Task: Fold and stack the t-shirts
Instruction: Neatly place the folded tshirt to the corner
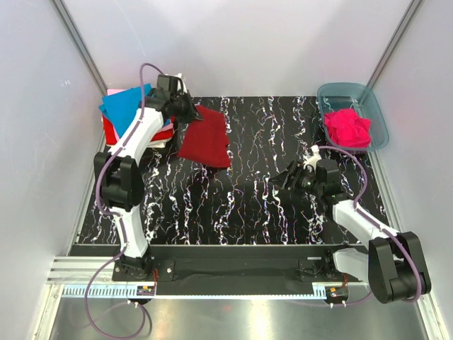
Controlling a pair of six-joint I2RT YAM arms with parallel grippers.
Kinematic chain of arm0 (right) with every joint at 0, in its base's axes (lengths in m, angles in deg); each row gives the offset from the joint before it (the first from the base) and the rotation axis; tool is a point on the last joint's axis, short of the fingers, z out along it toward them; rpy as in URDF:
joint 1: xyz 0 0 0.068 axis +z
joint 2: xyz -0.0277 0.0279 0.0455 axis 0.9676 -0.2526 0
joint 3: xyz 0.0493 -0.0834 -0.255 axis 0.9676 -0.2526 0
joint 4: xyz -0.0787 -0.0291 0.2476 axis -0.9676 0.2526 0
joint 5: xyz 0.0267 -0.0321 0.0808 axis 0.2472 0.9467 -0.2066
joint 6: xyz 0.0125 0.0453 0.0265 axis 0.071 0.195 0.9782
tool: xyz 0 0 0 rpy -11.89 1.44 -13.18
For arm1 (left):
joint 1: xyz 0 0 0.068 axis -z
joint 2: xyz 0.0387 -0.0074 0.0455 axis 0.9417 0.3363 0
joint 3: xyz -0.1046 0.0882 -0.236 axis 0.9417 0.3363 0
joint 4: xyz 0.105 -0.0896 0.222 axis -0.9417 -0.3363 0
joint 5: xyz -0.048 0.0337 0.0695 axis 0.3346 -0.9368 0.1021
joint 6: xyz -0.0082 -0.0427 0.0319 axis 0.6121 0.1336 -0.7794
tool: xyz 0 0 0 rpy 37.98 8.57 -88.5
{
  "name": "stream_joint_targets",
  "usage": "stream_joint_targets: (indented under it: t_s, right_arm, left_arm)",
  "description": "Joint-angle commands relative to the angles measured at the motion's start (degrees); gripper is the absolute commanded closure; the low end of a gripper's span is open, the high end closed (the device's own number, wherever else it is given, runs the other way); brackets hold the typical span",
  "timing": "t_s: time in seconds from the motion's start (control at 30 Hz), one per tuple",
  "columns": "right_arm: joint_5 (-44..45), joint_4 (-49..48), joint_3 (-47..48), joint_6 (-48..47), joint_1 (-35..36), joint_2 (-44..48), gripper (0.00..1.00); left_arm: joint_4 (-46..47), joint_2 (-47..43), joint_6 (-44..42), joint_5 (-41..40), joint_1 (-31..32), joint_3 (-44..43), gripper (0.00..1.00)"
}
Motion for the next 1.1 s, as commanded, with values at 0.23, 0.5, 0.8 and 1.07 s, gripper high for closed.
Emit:
stream_joint_targets:
  t_s: [0.23,0.5,0.8,1.07]
  right_arm:
    - [0.9,-3.3,0.3,0.3,0.2,-1.0,0.29]
    - [0.9,-3.5,0.3,0.4,0.2,-1.7,0.29]
    - [0.9,-3.4,0.7,0.5,0.2,-2.5,0.29]
    - [0.8,-3.2,1.1,0.5,0.2,-3.3,0.29]
  left_arm:
    - [-9.8,1.0,-5.3,-1.9,-3.1,-17.4,1.00]
    - [-12.9,4.2,-4.6,-0.3,-7.0,-32.0,1.00]
    - [-8.0,4.3,-0.5,6.4,-16.2,-35.3,1.00]
    - [-6.6,4.3,-0.1,9.7,-24.8,-30.4,1.00]
